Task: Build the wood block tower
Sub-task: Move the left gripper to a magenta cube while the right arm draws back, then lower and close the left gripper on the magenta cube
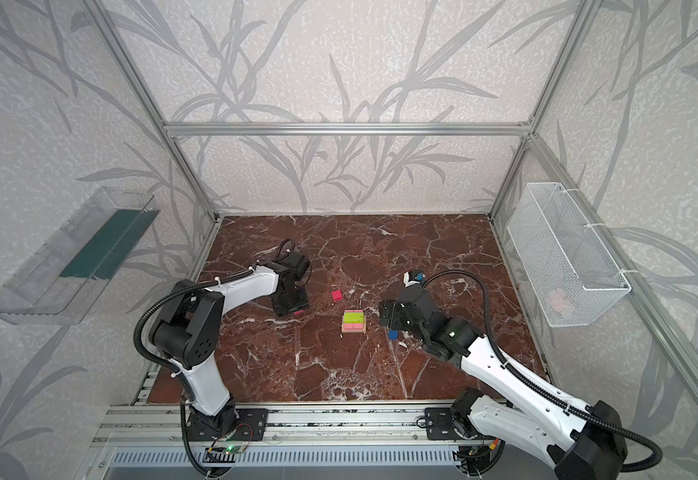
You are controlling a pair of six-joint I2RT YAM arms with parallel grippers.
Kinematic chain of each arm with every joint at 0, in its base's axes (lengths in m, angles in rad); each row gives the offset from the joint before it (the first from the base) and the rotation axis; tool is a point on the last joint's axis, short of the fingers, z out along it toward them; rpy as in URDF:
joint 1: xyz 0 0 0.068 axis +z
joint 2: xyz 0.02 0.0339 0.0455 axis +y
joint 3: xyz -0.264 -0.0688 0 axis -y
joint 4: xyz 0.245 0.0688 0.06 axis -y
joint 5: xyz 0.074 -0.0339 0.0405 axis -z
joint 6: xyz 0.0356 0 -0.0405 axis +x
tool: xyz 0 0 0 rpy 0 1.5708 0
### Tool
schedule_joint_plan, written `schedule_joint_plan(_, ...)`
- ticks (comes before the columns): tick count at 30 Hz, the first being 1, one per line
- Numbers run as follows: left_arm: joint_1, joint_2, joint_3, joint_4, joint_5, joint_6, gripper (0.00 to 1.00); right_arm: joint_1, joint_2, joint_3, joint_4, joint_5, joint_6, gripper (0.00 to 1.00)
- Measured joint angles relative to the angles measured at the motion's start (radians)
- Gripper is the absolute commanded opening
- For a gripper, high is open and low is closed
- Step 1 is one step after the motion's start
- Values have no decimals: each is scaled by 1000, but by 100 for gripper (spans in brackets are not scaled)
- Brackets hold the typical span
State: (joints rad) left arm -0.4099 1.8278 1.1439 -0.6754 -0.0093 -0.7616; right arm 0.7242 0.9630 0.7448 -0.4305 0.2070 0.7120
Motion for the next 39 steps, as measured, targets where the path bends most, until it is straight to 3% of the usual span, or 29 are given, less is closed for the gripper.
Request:
schedule_joint_plan(18, 1, 1, 2, 7, -5, -1, 49, -6, -1, -10, 14, -18, 0, 91)
schedule_joint_plan(39, 1, 1, 13, 18, -13, -2, 37, -10, 20, -10, 31, -44, 0, 90)
